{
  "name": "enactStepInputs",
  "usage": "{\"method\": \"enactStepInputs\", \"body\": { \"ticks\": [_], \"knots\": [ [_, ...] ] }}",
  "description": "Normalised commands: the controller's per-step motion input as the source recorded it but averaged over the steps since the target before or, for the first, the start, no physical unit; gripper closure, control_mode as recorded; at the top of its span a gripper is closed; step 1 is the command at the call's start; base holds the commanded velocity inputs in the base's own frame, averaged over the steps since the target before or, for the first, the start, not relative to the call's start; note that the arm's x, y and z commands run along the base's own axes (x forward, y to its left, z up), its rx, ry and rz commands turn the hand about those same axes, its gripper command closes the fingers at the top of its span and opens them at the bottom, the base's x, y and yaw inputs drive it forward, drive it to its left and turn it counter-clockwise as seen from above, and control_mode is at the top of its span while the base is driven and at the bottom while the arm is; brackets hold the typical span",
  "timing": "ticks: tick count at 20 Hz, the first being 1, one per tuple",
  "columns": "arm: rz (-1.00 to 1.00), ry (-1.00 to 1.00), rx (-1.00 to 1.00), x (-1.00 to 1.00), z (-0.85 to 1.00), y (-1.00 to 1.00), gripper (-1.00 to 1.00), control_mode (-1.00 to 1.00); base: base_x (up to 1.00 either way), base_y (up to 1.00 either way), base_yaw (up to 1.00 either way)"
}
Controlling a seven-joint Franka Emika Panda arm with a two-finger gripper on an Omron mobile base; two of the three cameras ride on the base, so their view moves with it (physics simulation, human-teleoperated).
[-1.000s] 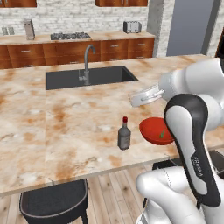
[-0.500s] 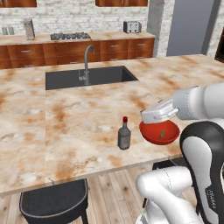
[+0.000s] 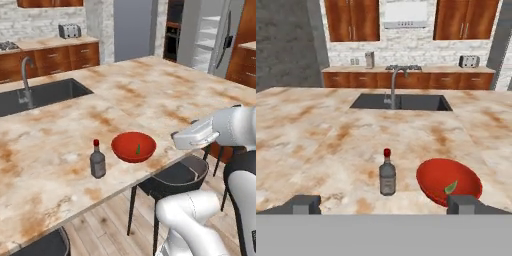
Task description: There is a bowl on the dining counter. Grab a lemon wedge from the fridge and place it in the bowl. Then get the liquor bottle and glass cup from the cabinet and place them next to the bowl.
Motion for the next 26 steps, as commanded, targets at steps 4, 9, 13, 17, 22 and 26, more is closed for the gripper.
{"method": "enactStepInputs", "body": {
  "ticks": [4, 9, 13, 17, 22, 26],
  "knots": [
    [0.0, 0.0, 0.0, 0.0, 0.0, 0.0, -1.0, 1.0, 0.0, -0.33, -0.68],
    [0.0, 0.0, 0.0, 0.0, 0.0, 0.0, -1.0, 1.0, 0.02, -0.73, -0.58],
    [0.0, 0.0, 0.0, 0.0, 0.0, 0.0, -1.0, 1.0, 0.02, -1.0, -0.47],
    [0.0, 0.0, 0.0, 0.0, 0.0, 0.0, -1.0, 1.0, 0.0, -0.96, -0.52],
    [0.0, 0.0, 0.0, 0.0, 0.0, 0.0, -1.0, 1.0, 0.08, -0.76, -0.55],
    [0.0, 0.0, 0.0, 0.0, 0.0, 0.0, -1.0, 1.0, 0.36, -0.47, -0.52]
  ]
}}
